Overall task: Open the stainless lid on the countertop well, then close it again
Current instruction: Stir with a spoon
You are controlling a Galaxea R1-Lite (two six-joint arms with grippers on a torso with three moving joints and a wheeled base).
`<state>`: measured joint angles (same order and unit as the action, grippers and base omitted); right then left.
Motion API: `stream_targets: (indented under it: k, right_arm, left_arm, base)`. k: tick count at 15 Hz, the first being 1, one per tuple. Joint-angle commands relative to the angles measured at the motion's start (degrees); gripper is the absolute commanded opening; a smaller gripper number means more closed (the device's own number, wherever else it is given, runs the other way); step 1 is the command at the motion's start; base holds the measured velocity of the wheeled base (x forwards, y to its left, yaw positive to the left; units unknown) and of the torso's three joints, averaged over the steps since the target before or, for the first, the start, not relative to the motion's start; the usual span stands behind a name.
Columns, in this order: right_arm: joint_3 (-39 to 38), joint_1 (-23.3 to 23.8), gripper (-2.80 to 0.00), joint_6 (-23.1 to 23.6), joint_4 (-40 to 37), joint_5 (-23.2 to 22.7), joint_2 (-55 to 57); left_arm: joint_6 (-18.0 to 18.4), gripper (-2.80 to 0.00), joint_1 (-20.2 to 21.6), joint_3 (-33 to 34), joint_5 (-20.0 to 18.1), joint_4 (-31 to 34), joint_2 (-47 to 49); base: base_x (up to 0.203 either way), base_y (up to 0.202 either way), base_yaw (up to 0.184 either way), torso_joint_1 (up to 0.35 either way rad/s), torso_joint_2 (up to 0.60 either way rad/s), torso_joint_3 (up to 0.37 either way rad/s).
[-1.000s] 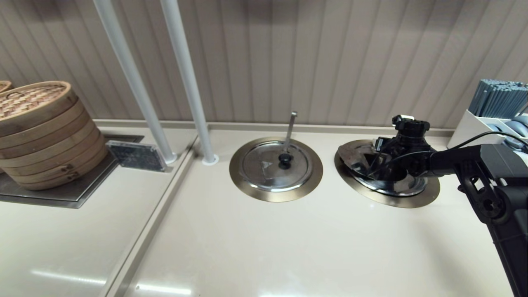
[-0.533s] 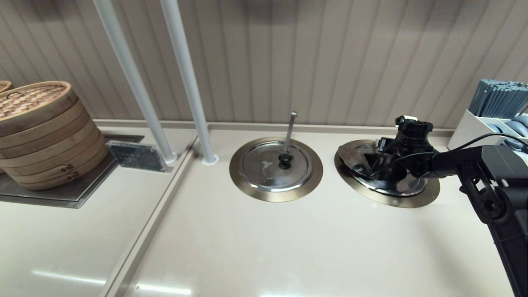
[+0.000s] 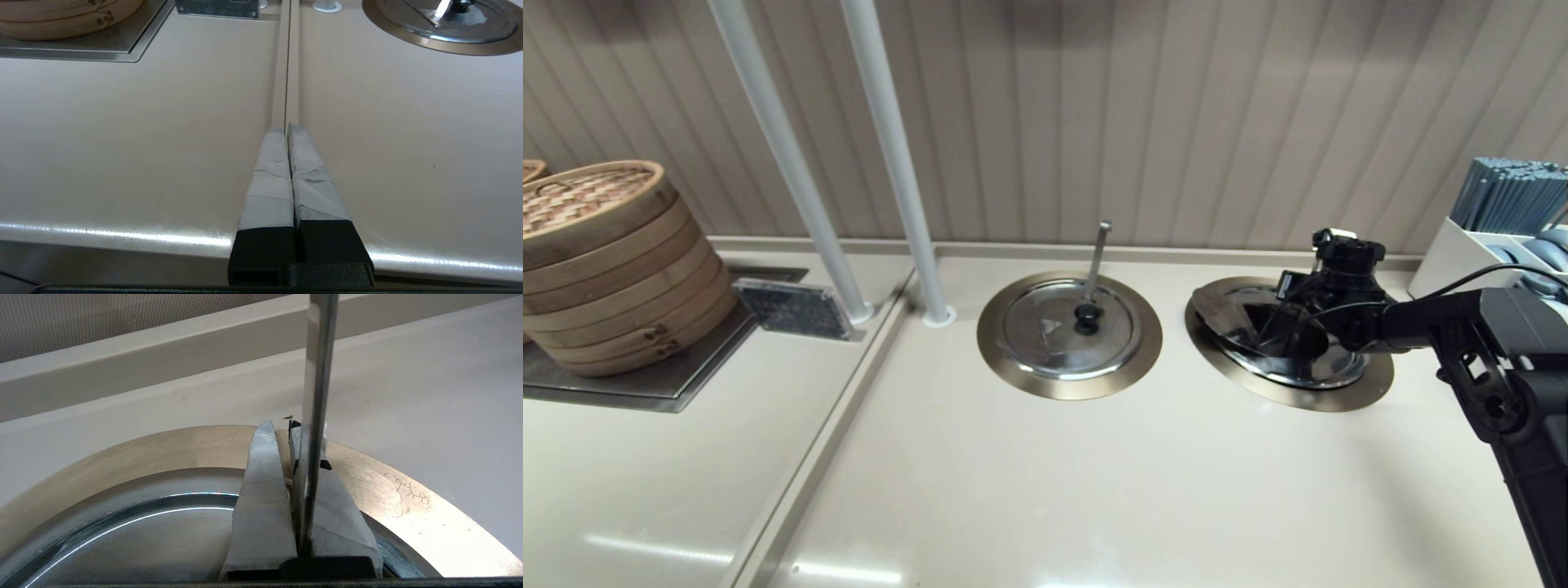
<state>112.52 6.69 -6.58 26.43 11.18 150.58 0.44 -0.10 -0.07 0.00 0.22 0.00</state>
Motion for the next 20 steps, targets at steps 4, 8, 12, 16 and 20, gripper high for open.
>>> stream_targets:
  k: [4,8,12,16,20]
  right_arm:
    - [-0.71,0.39,-2.80,-0.32,0.76,0.37,-1.89]
    - [-9.16,0.84,-2.80,-3.39,0.83,0.27,-10.10]
    - [-26.26,0.61,-2.80,-6.93,3.34,-0.46,-25.28]
    - [-35.53,-1.18,-2.80,-7.82,6.11,-2.78,-35.45]
    - [-35.88,-2.28,-2.80,-7.81,6.27,-2.92,-34.21]
  left_arm:
    - [0.00,-2.80,0.01,0.01,0.00,-0.04,0.00]
    - [0.00,-2.80,0.01,0.07,0.00,-0.04,0.00]
    - [0.00,-2.80,0.01,-0.01,0.00,-0.04,0.00]
    - [0.00,-2.80,0.01,-0.01,0.00,0.03,0.00]
    - [0.00,-2.80,0.01,-0.01,0.00,-0.04,0.00]
  base:
    - [0.000,0.000,0.000,0.000,0.00,0.000]
    - [0.000,0.000,0.000,0.000,0.00,0.000]
    - [0.000,0.000,0.000,0.000,0.00,0.000]
    - [0.000,0.000,0.000,0.000,0.00,0.000]
    - [0.000,0.000,0.000,0.000,0.00,0.000]
